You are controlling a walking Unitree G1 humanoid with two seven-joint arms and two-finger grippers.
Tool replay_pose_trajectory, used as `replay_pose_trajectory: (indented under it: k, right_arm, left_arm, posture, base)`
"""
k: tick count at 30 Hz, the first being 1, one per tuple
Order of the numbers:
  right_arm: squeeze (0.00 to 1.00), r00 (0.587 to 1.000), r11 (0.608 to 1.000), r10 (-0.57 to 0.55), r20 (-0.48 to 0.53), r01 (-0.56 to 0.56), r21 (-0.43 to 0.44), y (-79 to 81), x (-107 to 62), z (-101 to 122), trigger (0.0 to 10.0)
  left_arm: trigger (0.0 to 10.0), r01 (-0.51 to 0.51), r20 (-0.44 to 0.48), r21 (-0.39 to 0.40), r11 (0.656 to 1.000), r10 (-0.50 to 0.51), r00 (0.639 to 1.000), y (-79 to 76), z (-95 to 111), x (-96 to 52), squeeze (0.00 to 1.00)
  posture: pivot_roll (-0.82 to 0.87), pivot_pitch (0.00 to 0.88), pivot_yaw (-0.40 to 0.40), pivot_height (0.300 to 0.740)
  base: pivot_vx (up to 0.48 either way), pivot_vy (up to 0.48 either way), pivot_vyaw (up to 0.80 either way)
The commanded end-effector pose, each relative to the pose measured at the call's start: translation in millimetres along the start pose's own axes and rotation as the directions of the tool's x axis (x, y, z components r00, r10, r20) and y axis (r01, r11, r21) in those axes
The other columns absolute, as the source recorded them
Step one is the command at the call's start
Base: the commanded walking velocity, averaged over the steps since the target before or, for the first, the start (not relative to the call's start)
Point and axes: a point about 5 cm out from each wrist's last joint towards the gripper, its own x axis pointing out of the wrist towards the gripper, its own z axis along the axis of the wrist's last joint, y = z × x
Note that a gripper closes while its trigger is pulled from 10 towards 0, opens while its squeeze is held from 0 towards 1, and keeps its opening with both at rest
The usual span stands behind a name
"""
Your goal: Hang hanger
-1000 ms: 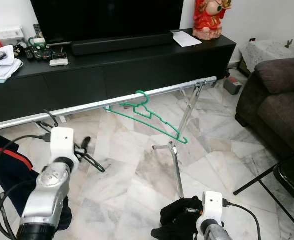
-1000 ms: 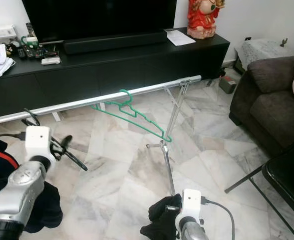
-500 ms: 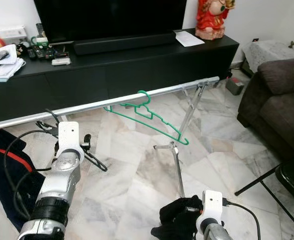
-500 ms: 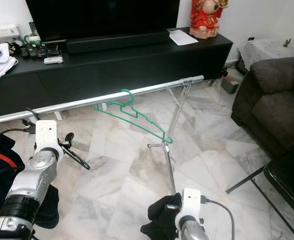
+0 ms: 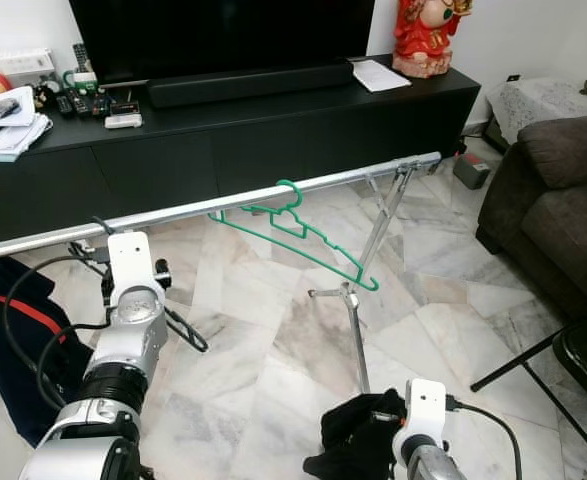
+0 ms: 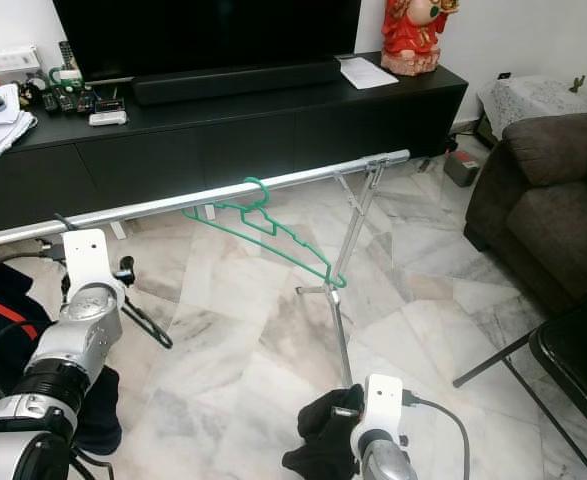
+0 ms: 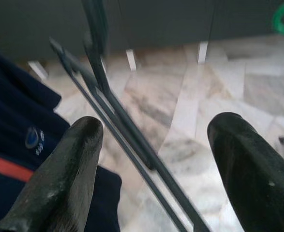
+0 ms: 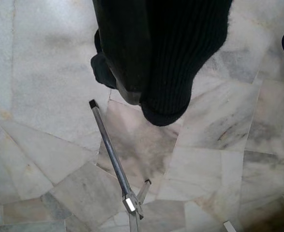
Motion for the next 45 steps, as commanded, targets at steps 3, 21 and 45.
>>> replay_pose_trajectory:
  k: [3,21,45]
  right_arm:
    - [0.00,1.000,1.000,-0.007,0.009,0.007,0.009,-0.1,-0.4,-0.5,10.0]
    - [0.00,1.000,1.000,-0.004,0.013,0.004,0.007,1.0,-0.3,0.2,10.0]
    - [0.00,1.000,1.000,-0.005,0.011,0.005,0.004,1.3,-1.3,-1.5,10.0]
  left_arm:
    - [10.0,-0.020,-0.040,-0.008,1.000,0.020,0.999,4.2,-4.1,4.0,0.00]
    - [0.0,0.013,-0.070,-0.143,0.990,-0.023,0.997,0.6,-11.5,6.9,0.00]
    - [0.0,0.011,-0.055,-0.122,0.992,-0.017,0.998,1.7,-19.2,5.2,0.00]
  posture:
    - [-0.07,0.110,0.035,0.740]
    - [-0.08,0.104,0.037,0.740]
    - [-0.08,0.110,0.036,0.740]
  base:
    - [0.000,0.000,0.00]
    - [0.000,0.000,0.00]
    - [0.000,0.000,0.00]
